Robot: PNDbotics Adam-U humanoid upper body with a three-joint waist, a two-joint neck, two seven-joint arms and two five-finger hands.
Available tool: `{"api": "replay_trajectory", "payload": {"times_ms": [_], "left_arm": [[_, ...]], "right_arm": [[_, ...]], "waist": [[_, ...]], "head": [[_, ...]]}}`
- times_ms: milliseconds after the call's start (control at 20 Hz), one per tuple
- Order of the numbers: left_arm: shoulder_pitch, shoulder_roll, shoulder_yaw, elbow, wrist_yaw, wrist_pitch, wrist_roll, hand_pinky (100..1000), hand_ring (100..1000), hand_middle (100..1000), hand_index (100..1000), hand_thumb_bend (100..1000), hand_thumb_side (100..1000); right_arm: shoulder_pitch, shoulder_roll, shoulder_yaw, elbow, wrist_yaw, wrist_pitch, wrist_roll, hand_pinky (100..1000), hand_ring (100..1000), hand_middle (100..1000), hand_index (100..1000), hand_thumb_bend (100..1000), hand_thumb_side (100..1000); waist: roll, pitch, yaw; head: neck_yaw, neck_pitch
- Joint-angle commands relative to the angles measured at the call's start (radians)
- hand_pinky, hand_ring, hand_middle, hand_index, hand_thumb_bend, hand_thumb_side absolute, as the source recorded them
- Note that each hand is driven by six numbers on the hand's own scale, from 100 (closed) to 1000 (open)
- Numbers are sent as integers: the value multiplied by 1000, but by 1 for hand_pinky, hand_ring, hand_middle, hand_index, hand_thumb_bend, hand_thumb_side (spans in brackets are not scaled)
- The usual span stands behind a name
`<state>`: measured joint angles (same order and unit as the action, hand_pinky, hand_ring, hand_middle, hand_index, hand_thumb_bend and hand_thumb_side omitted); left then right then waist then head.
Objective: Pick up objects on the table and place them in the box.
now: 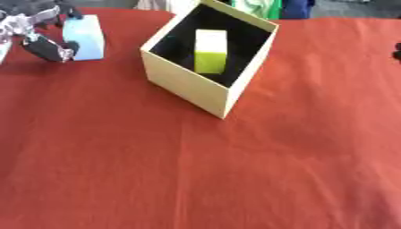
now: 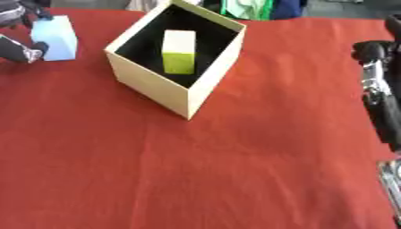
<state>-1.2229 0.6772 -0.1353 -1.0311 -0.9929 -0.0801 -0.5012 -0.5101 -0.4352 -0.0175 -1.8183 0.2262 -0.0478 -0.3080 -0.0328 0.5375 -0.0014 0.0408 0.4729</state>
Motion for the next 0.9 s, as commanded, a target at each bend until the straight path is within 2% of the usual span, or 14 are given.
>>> {"api": "replay_trajectory", "payload": {"times_ms": [50,500,900], "left_arm": [[-12,16,-3,-7,-17,7,30,614,631,463,569,100,110],[-14,10,-5,-4,1,23,86,599,582,398,501,100,149],[-22,11,-6,-20,62,29,93,585,556,372,479,100,197]], "right_arm": [[-10,-12,-7,-11,-5,0,-3,797,745,694,1000,100,886],[-8,-9,-7,-11,-4,0,0,798,745,693,1000,100,883],[-1,1,-7,-13,3,-1,1,798,746,693,1000,100,874]], "waist": [[-1,-28,-4],[0,-34,-4],[2,-57,2]], "head": [[3,-8],[1,-1],[-3,22]]}}
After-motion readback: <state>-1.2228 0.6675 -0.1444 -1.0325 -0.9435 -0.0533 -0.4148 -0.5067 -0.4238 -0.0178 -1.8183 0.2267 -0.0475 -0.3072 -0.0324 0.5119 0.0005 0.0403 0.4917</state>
